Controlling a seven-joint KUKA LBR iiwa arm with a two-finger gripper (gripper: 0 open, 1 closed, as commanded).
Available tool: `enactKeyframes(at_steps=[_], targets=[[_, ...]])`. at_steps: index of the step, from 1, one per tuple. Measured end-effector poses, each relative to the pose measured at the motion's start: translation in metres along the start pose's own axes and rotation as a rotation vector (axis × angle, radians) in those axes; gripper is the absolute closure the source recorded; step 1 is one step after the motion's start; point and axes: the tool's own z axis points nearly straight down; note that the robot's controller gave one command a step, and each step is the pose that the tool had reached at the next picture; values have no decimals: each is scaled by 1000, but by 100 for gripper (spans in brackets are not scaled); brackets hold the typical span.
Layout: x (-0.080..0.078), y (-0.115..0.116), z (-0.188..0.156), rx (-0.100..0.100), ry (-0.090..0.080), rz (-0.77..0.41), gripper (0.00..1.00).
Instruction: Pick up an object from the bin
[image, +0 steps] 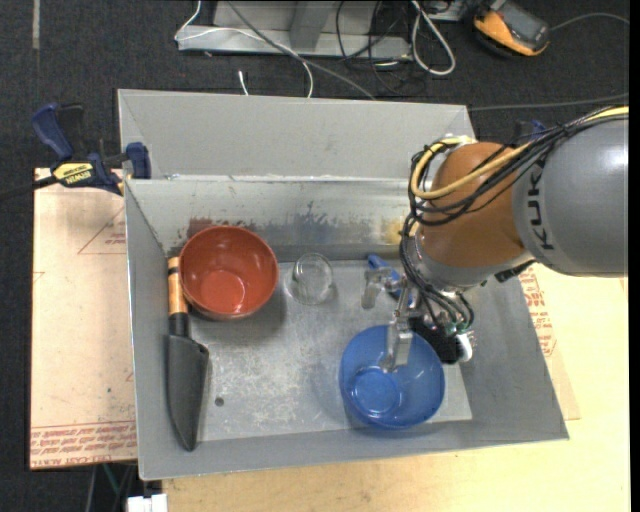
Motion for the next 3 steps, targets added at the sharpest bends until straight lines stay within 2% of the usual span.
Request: enactKeyframes(at_steps=[1, 2, 3], targets=[[31, 14, 2, 0, -4, -3, 0], [3, 67, 35, -2, 2, 71, 0], [16, -2, 62, 4, -7, -114, 0]])
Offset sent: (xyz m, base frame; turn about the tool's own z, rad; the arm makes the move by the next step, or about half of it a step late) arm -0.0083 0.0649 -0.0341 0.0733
